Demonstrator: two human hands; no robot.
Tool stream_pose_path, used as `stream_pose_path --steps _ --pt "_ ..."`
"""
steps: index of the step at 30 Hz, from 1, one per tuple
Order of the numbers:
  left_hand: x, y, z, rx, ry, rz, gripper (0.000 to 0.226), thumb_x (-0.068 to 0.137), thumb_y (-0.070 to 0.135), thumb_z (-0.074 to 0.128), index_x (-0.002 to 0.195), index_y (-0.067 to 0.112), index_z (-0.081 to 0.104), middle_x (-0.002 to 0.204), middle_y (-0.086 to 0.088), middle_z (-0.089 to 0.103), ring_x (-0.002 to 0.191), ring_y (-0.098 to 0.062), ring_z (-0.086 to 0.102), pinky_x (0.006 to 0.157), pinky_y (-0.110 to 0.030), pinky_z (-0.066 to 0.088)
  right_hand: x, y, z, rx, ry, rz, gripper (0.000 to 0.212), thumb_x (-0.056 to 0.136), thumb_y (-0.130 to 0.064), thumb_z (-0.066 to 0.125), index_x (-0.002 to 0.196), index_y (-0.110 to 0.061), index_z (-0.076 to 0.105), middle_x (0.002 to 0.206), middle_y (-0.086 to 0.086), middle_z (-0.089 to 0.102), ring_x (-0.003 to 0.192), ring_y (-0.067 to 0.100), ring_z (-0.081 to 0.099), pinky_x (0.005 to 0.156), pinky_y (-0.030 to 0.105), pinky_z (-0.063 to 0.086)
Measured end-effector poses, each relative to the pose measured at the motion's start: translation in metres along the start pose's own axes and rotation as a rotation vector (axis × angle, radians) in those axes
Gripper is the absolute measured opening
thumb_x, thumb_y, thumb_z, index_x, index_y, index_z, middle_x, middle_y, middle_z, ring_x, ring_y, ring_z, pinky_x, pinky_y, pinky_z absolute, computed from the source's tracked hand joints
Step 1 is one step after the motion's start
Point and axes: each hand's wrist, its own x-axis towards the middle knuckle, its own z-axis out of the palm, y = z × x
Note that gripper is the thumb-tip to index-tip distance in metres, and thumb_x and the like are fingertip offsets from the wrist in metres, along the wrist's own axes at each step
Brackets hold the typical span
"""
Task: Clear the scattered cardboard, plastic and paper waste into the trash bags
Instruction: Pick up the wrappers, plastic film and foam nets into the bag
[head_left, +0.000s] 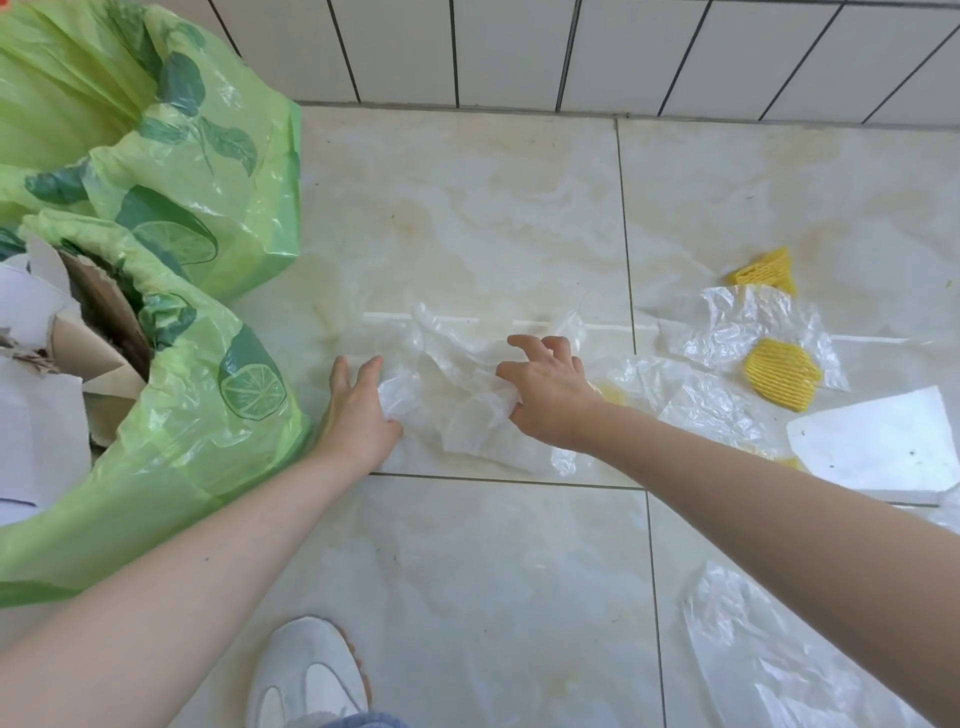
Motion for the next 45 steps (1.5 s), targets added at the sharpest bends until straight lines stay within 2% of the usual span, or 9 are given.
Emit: stream_pose_path --steps 5,13,17,23,33,36,39,41,45 --pt "0.002 0.003 0.004 0.085 0.02 0.082 0.065 0.082 0.004 0.058 0.143 0.016 0.035 0.155 -0.011 0.011 0.124 -0.033 0.047 0.098 -0.034 0.037 0.004 0.005 0.007 -0.02 -0.007 0.006 0.039 0.087 -0.011 0.047 0.123 -0.022 0.057 0.152 0.005 0.024 0.135 0.036 0.018 0.103 0.04 0.027" --pt "0.006 0.0 0.01 0.26 0.126 0.233 0.043 0.083 -0.001 0.05 0.125 0.009 0.053 0.123 -0.011 0.044 0.09 -0.037 0.059 0.077 -0.041 0.048 0.007 0.01 0.009 0.019 0.017 -0.007 0.043 0.088 -0.007 0.047 0.125 -0.024 0.058 0.137 0.0 0.039 0.125 0.032 0.029 0.096 0.034 0.03" --pt "0.009 -0.002 0.01 0.322 0.14 0.263 0.035 0.083 -0.003 0.049 0.116 0.007 0.056 0.111 -0.013 0.049 0.084 -0.039 0.059 0.073 -0.046 0.049 0.004 0.011 0.011 0.002 0.021 -0.025 0.049 0.085 -0.003 0.044 0.126 -0.026 0.058 0.133 -0.001 0.041 0.121 0.031 0.031 0.092 0.032 0.029" --pt "0.009 -0.004 0.01 0.342 0.177 0.297 0.035 0.085 -0.004 0.047 0.117 0.008 0.055 0.107 -0.013 0.055 0.089 -0.038 0.059 0.071 -0.043 0.049 0.001 0.008 0.008 -0.061 0.003 -0.027 0.055 0.083 -0.001 0.042 0.13 -0.027 0.054 0.15 0.004 0.026 0.131 0.034 0.021 0.103 0.039 0.028" --pt "0.014 -0.004 0.007 0.267 0.195 0.27 0.014 0.082 0.0 0.05 0.093 0.001 0.059 0.093 -0.015 0.055 0.086 -0.035 0.057 0.067 -0.037 0.041 0.007 0.009 0.011 0.018 0.051 -0.041 0.054 0.081 0.004 0.04 0.128 -0.018 0.054 0.14 0.001 0.041 0.123 0.032 0.032 0.096 0.036 0.029" --pt "0.012 -0.008 0.003 0.184 0.241 0.319 0.004 0.076 -0.003 0.057 0.072 -0.003 0.057 0.078 -0.018 0.055 0.077 -0.036 0.053 0.065 -0.035 0.035 0.007 0.008 0.002 0.215 0.168 -0.043 0.043 0.078 0.003 0.044 0.114 -0.012 0.064 0.122 0.007 0.055 0.108 0.035 0.047 0.091 0.037 0.039" --pt "0.007 -0.006 -0.001 0.121 0.316 0.34 0.011 0.074 -0.003 0.064 0.067 -0.003 0.055 0.072 -0.023 0.055 0.075 -0.037 0.051 0.065 -0.033 0.029 0.002 0.005 -0.017 0.407 0.31 0.007 0.01 0.084 -0.008 0.053 0.081 -0.006 0.062 0.083 0.007 0.059 0.077 0.026 0.054 0.063 0.024 0.04" --pt "0.002 -0.001 -0.004 0.056 0.366 0.349 0.012 0.076 -0.002 0.065 0.068 -0.003 0.056 0.071 -0.022 0.053 0.072 -0.033 0.048 0.065 -0.031 0.024 -0.005 0.004 -0.031 0.556 0.367 0.041 0.018 0.084 -0.012 0.056 0.067 -0.013 0.051 0.063 -0.002 0.048 0.058 0.015 0.044 0.046 0.017 0.03" --pt "-0.008 0.018 -0.008 -0.099 0.417 0.334 0.01 0.079 0.005 0.066 0.078 -0.001 0.058 0.079 -0.014 0.048 0.073 -0.022 0.039 0.064 -0.026 0.021 -0.027 0.006 -0.051 0.736 0.46 0.086 0.028 0.079 -0.012 0.061 0.061 -0.018 0.04 0.057 -0.007 0.038 0.052 0.01 0.033 0.042 0.017 0.028"
